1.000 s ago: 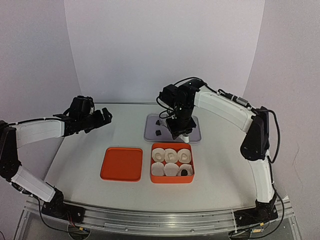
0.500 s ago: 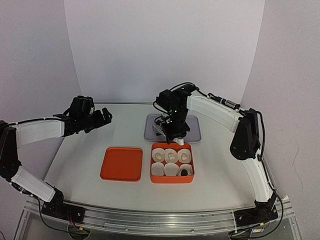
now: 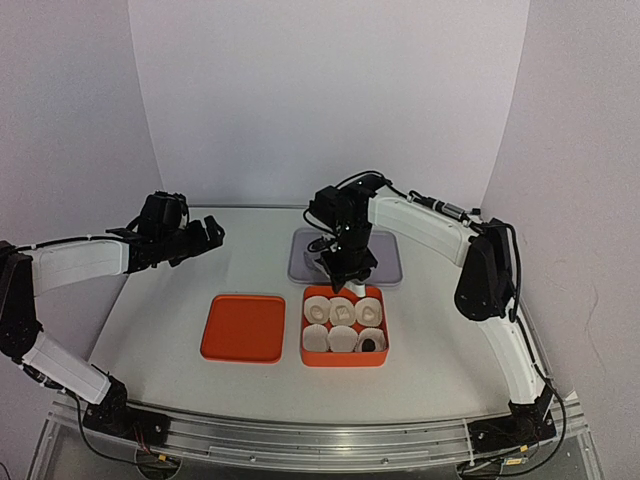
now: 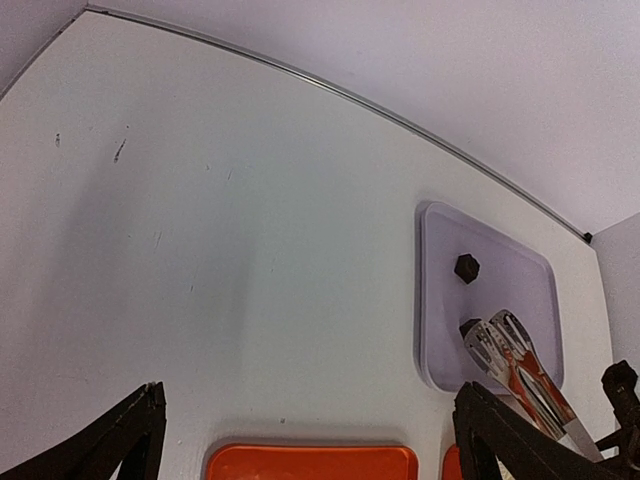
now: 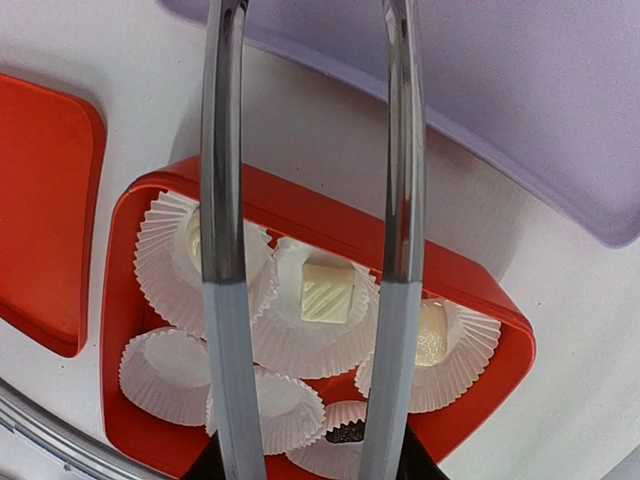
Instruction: Pack the chocolate
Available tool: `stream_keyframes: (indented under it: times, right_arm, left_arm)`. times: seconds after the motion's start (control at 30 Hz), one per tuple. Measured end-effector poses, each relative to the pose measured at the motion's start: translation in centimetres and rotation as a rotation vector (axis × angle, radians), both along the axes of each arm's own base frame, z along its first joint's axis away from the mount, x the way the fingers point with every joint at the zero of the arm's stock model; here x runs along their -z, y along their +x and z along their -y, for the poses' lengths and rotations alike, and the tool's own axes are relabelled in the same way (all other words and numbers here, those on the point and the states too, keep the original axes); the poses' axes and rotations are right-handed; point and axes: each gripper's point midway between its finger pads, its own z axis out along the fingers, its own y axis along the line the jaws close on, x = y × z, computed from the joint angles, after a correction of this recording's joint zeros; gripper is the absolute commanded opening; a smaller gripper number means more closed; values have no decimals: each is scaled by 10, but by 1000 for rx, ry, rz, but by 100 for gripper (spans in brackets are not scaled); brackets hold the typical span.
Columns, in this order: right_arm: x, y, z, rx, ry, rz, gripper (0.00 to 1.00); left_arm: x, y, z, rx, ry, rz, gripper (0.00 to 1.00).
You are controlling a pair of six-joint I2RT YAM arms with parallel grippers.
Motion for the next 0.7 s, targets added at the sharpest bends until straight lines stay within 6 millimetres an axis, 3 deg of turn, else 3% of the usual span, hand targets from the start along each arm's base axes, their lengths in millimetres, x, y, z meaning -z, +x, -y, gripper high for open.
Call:
stream_keyframes:
  times: [0.7]
  right_arm:
    - [-12, 16, 5, -31, -29, 87, 34]
  left_arm:
    - [9, -2, -1, 0, 9, -19, 100]
